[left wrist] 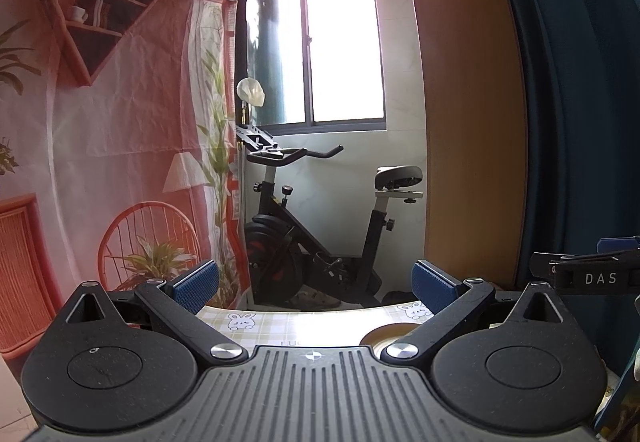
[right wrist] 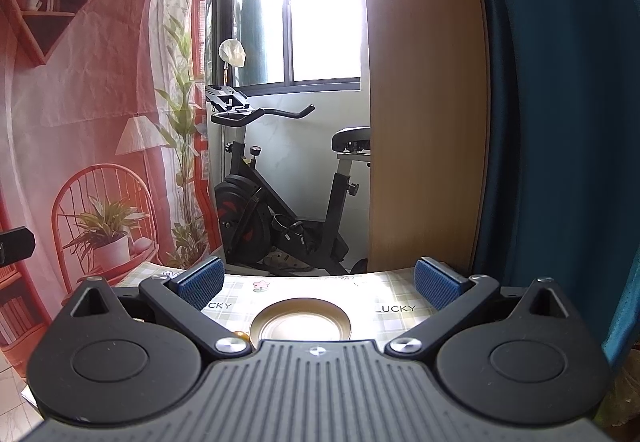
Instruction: Organize fruits
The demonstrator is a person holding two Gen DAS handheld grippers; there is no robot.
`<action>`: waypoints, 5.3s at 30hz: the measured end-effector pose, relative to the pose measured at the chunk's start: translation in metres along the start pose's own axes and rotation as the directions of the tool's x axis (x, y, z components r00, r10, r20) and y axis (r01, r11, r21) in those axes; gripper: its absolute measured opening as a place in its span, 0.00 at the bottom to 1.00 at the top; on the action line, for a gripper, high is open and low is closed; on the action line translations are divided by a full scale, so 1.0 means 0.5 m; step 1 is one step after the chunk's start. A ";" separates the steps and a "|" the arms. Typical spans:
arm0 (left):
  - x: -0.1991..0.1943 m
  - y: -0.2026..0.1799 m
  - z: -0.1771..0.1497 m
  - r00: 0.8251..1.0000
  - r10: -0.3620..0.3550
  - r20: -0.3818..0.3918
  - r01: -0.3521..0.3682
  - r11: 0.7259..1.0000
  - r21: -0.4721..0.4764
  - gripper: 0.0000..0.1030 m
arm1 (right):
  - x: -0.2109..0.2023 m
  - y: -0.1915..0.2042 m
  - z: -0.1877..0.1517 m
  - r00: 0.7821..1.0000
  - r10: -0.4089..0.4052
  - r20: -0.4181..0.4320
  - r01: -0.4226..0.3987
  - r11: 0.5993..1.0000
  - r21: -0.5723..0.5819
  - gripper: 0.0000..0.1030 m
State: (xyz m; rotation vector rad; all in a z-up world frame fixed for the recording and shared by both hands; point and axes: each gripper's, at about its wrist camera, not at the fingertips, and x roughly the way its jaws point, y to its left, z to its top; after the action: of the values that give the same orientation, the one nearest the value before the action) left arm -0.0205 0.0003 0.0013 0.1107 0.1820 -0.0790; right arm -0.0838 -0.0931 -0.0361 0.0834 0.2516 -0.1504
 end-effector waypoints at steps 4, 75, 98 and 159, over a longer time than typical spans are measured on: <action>0.003 0.003 -0.002 1.000 0.000 -0.007 0.000 1.000 -0.001 1.00 | 0.003 -0.001 -0.003 1.000 -0.003 -0.001 0.003 1.000 0.008 1.00; 0.393 -0.014 -0.384 0.839 -0.266 -0.474 0.226 0.964 -0.140 0.78 | 0.378 0.002 -0.408 0.848 0.298 -0.437 -0.336 0.942 -0.009 0.86; 0.463 -0.127 -0.431 0.657 -0.534 -0.531 0.466 0.842 -0.270 0.57 | 0.397 -0.002 -0.437 0.824 0.353 -0.442 -0.376 0.926 0.038 0.64; 0.514 -0.064 -0.183 0.789 -0.536 -0.300 0.510 0.844 -0.165 0.51 | 0.442 0.054 -0.156 0.896 0.350 -0.271 -0.387 0.917 -0.095 0.63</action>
State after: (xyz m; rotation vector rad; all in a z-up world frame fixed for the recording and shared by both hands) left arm 0.2124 -0.0380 -0.1388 -0.0077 0.5584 -0.6160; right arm 0.1130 -0.0891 -0.1659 0.0018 0.4927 0.2621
